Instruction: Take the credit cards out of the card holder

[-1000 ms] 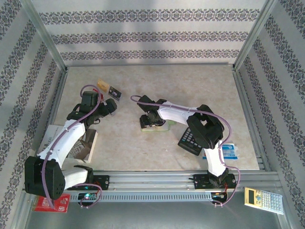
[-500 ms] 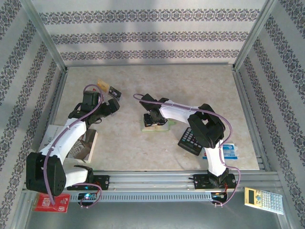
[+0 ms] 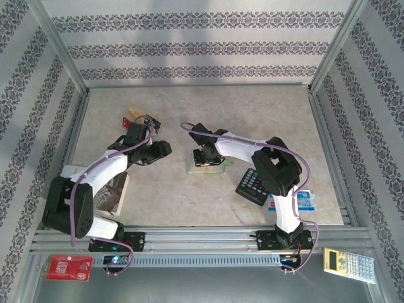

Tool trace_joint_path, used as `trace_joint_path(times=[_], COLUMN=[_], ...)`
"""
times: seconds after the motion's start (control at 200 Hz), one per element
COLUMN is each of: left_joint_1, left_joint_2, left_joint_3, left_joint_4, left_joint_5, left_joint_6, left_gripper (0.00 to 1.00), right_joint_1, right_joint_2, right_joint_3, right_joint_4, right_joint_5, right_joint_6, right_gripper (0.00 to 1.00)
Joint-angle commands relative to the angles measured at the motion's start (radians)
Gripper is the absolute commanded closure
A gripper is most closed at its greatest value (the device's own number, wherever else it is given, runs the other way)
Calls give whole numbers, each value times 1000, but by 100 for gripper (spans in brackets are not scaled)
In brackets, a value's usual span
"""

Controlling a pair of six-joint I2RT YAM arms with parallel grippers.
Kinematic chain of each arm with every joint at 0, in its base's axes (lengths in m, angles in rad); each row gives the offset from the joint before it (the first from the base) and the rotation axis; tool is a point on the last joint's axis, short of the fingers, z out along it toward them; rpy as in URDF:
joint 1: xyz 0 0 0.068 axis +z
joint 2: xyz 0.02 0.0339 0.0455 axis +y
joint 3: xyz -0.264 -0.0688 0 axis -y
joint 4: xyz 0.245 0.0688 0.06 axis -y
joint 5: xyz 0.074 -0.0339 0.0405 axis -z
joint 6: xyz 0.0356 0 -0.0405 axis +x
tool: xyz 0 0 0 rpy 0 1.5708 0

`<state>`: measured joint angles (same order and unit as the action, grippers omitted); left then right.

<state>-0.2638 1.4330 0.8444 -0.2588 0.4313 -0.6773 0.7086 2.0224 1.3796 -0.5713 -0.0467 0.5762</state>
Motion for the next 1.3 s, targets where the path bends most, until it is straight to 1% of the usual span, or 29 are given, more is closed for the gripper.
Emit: trace_joint_path(times=[0.0,0.1,0.21,0.405,0.67,0.934,1.134,1.294], left_joint_1=[-55,-103,-146,-186,-192,-197,-199,-201], left_joint_2=[60,127,200,285,323,358,377,386], left_joint_3=[0,-1,11,51,60,61,67,64], left_joint_4=[101,183,246,252,263,285,298,314], left_joint_5=[79,122,145,152,168,170,193,213], left_joint_6=[-50,-97,-130,-129,-139,-153,-154,-161], left_gripper=[53,61,67,74,80,80,81,86], right_joint_1=[-16,-16,-17,-19,-19,-19,-20,-20], right_joint_2=[95,95,94,85,76,76,70,59], right_joint_3=[-70,-73,-76,-83,-85,-85,-82,-77], right_joint_4=[-55,-49,-44,-32,-19,-16,-12,-9], right_joint_5=[47,42,39,19,1,-2,-12,-24], right_joint_6=[-13,-12,-10,-4,1,2,2,5], right_gripper=[72,73,74,74,76,76,76,76])
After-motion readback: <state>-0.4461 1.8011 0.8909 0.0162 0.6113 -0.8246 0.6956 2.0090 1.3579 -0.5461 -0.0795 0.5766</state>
